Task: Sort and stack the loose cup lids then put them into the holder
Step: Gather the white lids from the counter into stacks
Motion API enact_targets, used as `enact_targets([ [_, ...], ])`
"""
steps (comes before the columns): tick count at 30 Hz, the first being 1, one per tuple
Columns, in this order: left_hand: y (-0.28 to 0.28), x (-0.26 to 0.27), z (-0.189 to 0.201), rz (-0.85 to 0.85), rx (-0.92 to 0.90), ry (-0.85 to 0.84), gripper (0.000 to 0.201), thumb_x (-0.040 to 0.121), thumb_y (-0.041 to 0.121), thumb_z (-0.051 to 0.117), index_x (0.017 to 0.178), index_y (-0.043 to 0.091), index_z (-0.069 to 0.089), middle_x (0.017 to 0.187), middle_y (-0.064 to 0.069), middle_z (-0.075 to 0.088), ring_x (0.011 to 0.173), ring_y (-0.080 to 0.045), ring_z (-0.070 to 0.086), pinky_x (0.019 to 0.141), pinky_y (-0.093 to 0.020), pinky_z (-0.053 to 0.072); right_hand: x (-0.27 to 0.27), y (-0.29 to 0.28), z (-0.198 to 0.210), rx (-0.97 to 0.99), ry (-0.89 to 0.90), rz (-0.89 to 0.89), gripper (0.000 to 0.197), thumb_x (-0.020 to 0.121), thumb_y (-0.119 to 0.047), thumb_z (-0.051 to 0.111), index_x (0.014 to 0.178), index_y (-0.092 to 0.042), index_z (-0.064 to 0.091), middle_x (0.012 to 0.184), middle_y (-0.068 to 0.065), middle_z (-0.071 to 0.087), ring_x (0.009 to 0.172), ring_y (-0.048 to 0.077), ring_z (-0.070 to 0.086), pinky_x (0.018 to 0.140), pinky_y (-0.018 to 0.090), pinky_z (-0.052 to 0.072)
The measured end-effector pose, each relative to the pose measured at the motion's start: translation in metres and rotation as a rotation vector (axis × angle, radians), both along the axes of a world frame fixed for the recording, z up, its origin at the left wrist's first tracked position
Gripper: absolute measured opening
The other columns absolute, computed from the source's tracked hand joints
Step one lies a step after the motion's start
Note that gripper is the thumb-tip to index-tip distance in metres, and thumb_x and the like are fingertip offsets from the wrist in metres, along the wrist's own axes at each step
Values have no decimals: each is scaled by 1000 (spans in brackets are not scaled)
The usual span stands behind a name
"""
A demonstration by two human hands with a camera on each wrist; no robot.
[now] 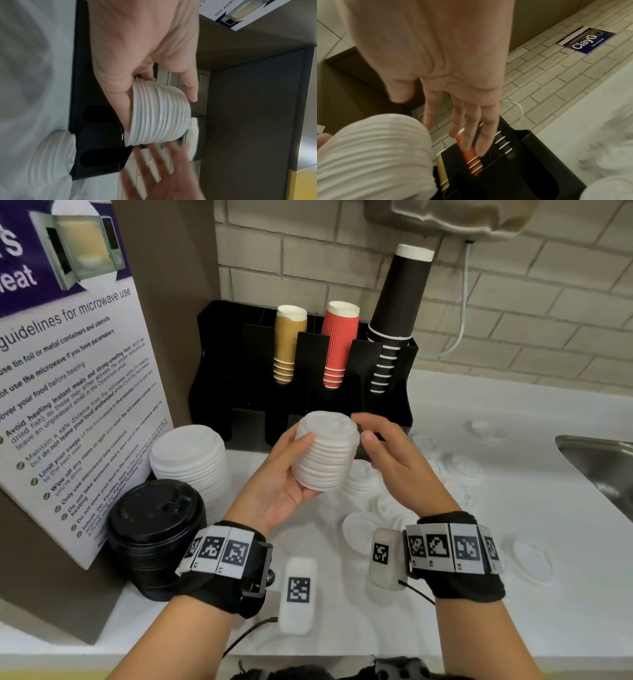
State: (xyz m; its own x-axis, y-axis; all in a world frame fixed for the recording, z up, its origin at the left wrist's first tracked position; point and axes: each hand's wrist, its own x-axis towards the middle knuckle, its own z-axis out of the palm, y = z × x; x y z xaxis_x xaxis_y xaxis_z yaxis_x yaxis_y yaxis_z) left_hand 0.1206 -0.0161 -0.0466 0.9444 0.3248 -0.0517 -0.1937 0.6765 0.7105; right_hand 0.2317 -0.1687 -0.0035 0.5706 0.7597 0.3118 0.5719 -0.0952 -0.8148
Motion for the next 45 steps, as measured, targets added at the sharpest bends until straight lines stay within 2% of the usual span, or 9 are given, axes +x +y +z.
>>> enact_targets([
  [4, 3, -1, 3, 74, -52, -4, 67, 73, 26, 77, 135, 21, 53, 126, -7, 67, 114, -26, 66, 76, -38, 59, 12, -6, -8, -629, -184, -34, 30, 92, -32, 60, 121, -24, 59, 122, -3, 56, 109, 15, 53, 88, 23, 40],
  [9, 2, -2, 10, 101, -39, -43, 74, 67, 34, 79, 136, 21, 52, 132, -7, 64, 121, -26, 62, 82, -38, 58, -6, 7, -12, -1175, -343, 148, 89, 63, -43, 84, 139, -38, 37, 132, -2, 45, 125, 26, 34, 101, 39, 30],
  [14, -3, 0, 18, 117, -41, -53, 83, 70, 37, 75, 144, 17, 44, 142, -12, 55, 126, -29, 57, 85, -39, 58, -18, 21, -26, -1369, -559, 249, 93, 68, -30, 84, 143, -34, 30, 134, 5, 44, 126, 30, 33, 100, 41, 31],
  [20, -4, 0, 22, 135, -57, -71, 69, 75, 28, 74, 138, 19, 50, 141, -13, 55, 122, -29, 60, 77, -38, 59, -6, 20, -12, -1091, -441, 288, 76, 70, -32, 82, 134, -34, 41, 122, 5, 48, 114, 28, 45, 92, 36, 42],
  [24, -1, -2, 24, 130, -24, -115, 100, 51, 31, 95, 139, 20, 50, 135, -10, 60, 121, -28, 61, 77, -38, 59, 22, 3, 23, -606, -289, 122, 62, 68, -40, 82, 123, -32, 55, 111, -1, 50, 102, 17, 50, 95, 37, 46],
  [29, 2, -3, 24, 95, -2, -147, 88, 51, 31, 96, 130, 24, 58, 128, -4, 65, 116, -24, 64, 75, -35, 59, 42, -30, 43, -2, -59, -263, 48, 67, -48, 80, 108, -36, 58, 101, -11, 51, 88, 9, 63, 65, 10, 45],
  [32, -6, 2, 24, 69, 57, -109, 93, 48, 32, 97, 132, 26, 56, 130, -3, 64, 117, -24, 64, 76, -36, 59, 27, -24, 40, 239, 185, -220, 36, 76, -46, 74, 107, -37, 58, 102, -9, 52, 92, 20, 66, 75, 27, 58],
  [35, -17, 9, 22, 49, 108, -52, 88, 57, 26, 93, 136, 27, 53, 133, -5, 62, 116, -25, 64, 76, -37, 59, 8, -11, 34, 305, 258, -122, 34, 79, -39, 66, 112, -31, 57, 99, 0, 52, 98, 33, 62, 89, 45, 55],
  [45, -30, 20, 17, 36, 187, -4, 73, 63, 29, 81, 132, 29, 55, 119, -2, 69, 106, -23, 69, 72, -34, 59, 9, -15, 20, 162, 45, 45, 38, 81, -40, 64, 117, -27, 64, 125, -1, 54, 120, 14, 52, 93, 39, 52],
])
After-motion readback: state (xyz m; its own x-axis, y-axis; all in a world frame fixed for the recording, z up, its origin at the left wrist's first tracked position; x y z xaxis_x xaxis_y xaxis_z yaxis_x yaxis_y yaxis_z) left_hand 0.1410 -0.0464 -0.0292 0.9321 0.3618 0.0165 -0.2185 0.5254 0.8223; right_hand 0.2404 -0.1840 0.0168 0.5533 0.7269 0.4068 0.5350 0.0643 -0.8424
